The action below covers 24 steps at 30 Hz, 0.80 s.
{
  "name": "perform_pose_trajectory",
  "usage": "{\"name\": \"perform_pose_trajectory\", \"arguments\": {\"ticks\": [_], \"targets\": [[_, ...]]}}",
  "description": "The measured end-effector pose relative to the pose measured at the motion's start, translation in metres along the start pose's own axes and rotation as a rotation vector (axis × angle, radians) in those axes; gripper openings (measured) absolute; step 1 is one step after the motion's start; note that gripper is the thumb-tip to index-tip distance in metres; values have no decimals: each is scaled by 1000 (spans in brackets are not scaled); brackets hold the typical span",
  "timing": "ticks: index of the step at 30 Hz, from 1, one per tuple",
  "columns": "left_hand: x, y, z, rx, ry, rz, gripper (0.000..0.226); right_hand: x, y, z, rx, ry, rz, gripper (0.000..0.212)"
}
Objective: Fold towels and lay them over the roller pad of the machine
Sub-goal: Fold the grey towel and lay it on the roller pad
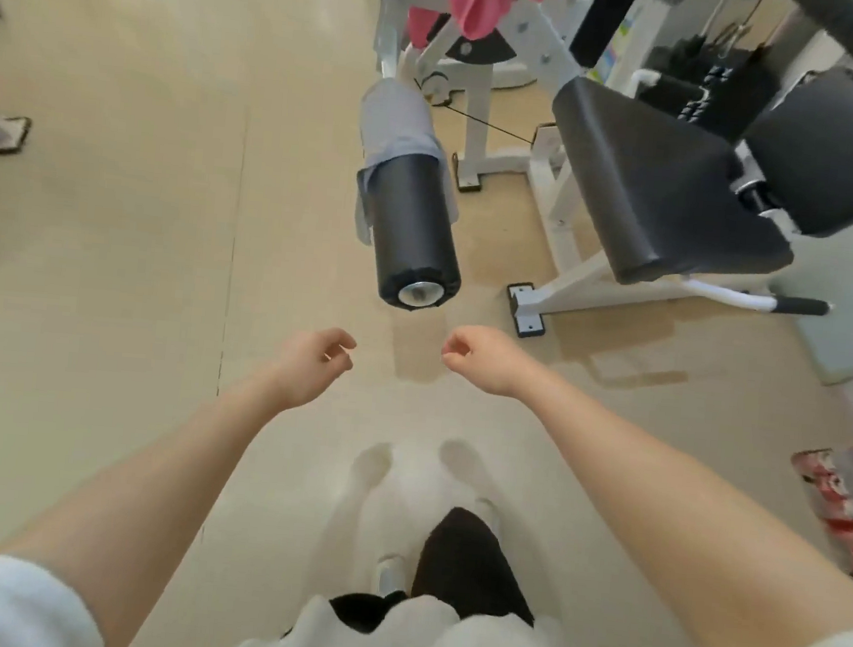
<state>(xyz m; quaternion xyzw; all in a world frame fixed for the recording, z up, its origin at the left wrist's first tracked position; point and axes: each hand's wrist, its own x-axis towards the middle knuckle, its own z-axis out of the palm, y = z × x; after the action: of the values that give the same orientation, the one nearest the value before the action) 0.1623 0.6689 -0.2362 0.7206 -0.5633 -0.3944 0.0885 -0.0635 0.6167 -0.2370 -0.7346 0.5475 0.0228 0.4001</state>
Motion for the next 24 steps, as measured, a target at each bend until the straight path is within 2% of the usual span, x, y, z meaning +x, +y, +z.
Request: {"name": "perform_pose_trajectory", "arguments": {"ticks": [7,12,15,18,24], "targets": [[60,-13,-53,-78,6,81,25,85,-35,-27,-45,60,12,23],[155,4,-116,-80,-5,154,22,180,-52,-66,9,81,54,23],[208,20,-155,-64,-35,183,24,228,-66,-92,120,135,133,25],[254,28,-185,-50,-52,191,26,264,-77,-110,110,131,177,24],[329,38,-211,41,-179,230,32,311,-88,-127,165,183,265,23]]}}
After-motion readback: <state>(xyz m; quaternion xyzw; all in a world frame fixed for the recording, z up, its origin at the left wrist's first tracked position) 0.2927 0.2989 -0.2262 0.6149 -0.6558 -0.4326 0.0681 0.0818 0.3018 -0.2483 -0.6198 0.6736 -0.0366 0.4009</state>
